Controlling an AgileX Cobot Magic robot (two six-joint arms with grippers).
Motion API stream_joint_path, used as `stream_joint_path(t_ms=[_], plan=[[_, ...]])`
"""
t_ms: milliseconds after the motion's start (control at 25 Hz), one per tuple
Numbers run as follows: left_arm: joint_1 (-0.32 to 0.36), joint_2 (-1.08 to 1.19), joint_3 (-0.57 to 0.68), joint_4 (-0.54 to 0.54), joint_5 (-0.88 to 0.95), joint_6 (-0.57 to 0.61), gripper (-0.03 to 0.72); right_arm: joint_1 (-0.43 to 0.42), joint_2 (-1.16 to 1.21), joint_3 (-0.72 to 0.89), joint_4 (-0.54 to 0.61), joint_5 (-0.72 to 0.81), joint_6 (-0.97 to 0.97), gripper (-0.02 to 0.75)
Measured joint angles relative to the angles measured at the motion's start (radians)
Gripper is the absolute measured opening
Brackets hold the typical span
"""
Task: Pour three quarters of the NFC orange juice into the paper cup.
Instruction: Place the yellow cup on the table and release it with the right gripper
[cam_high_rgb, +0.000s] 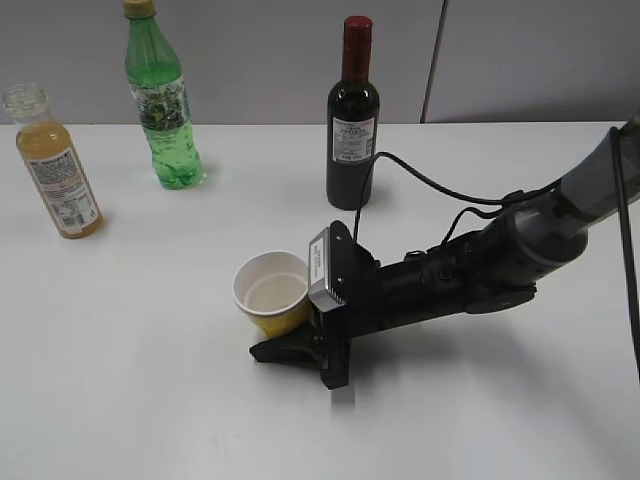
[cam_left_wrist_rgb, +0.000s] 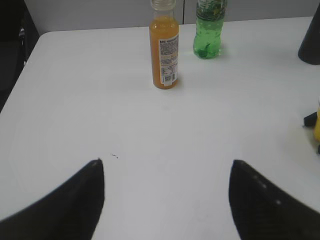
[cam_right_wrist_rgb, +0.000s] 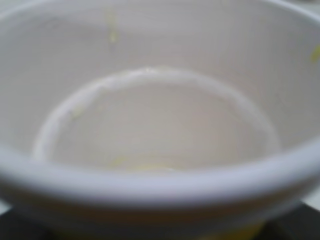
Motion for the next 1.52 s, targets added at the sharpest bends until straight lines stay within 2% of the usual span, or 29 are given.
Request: stream_joint_path(t_ms=[80, 200, 280, 1040, 1120, 1280, 1400, 1520], plan=[[0.0, 0.0, 0.0, 0.0, 0.0, 0.0, 0.589, 0.0, 0.0, 0.0, 0.003, 0.003, 0.002, 0.463], [0.0, 0.0, 0.0, 0.0, 0.0, 0.0, 0.589, 0.0, 0.0, 0.0, 0.017, 0.009, 0.002, 0.585], [0.0, 0.0, 0.0, 0.0, 0.0, 0.0, 0.589, 0.0, 0.0, 0.0, 0.03, 0.016, 0.004, 0.623], [0.0, 0.0, 0.0, 0.0, 0.0, 0.0, 0.589, -0.001, 0.0, 0.001, 0.034, 0.01, 0.005, 0.548], [0.0, 0.0, 0.0, 0.0, 0.0, 0.0, 0.589, -0.001, 0.0, 0.001, 0.033, 0.01, 0.005, 0.565], [0.0, 0.0, 0.0, 0.0, 0.0, 0.0, 0.589, -0.003, 0.0, 0.001, 0.033, 0.009, 0.005, 0.666], [0.0, 0.0, 0.0, 0.0, 0.0, 0.0, 0.589, -0.011, 0.0, 0.01, 0.031, -0.003, -0.007, 0.684], [0.0, 0.0, 0.0, 0.0, 0.0, 0.0, 0.589, -0.032, 0.0, 0.052, 0.033, -0.053, -0.102, 0.689]])
